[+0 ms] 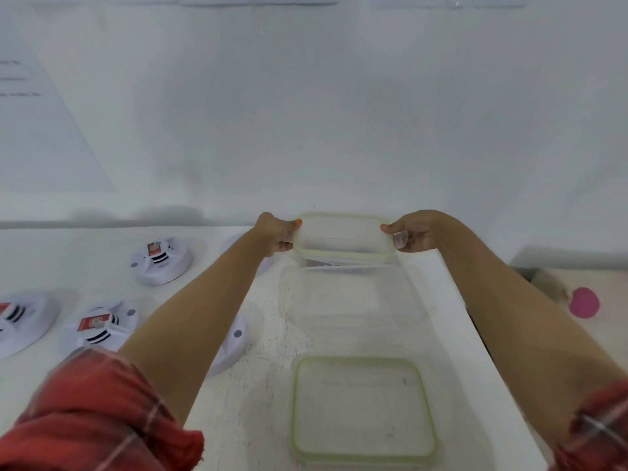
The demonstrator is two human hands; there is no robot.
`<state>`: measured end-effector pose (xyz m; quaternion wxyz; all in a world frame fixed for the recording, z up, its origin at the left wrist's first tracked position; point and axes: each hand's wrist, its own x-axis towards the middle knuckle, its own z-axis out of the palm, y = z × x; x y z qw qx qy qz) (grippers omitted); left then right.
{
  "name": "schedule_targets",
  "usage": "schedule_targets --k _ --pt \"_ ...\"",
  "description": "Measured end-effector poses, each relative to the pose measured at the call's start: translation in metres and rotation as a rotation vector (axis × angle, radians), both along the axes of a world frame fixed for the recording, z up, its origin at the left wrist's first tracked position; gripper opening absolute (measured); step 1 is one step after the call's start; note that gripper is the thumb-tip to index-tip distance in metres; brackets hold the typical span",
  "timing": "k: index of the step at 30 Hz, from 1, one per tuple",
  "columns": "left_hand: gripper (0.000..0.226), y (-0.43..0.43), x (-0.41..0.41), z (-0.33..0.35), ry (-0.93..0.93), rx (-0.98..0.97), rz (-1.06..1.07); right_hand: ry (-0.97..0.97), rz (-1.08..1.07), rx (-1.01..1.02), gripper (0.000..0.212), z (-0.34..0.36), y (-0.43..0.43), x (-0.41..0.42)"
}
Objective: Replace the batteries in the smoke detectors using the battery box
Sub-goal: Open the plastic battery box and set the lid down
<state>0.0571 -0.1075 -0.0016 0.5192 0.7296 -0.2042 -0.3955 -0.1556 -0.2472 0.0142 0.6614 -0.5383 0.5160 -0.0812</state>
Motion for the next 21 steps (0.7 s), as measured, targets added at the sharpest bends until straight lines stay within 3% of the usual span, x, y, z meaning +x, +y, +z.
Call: schedule_targets --k 2,5,9,13,15,17,21 --pt "0.036 -0.004 0.003 -0.005 -0.057 -0.012 0.058 -0.048 -0.03 0.023 0.003 0.0 0.001 -0.002" --pt "0.033 0.0 0.001 -0.005 -0.125 0.05 0.064 -0.091 -0.068 0.031 0.003 -0.001 0.004 -0.003" --pt "0.051 0.011 -0.016 0.003 0.105 0.123 -0.154 -0.064 -0.008 0.085 0.003 0.001 0.011 -0.003" --pt "0.038 0.005 -0.033 0.006 0.209 0.039 -0.222 0.383 0.363 -0.095 0.033 0.012 0.011 -0.011" --pt "0.032 -0.001 -0.038 0.005 0.185 0.015 -0.192 0.459 0.377 -0.238 0.045 0.014 0.006 -0.012" --pt "0.034 -0.006 -0.039 0.003 0.205 0.007 -0.168 0.361 0.298 -0.32 0.048 0.012 0.001 -0.007" --pt "0.028 -0.011 -0.036 0.001 0.328 -0.024 -0.121 -0.007 0.17 -0.151 0.026 0.001 0.009 0.015"
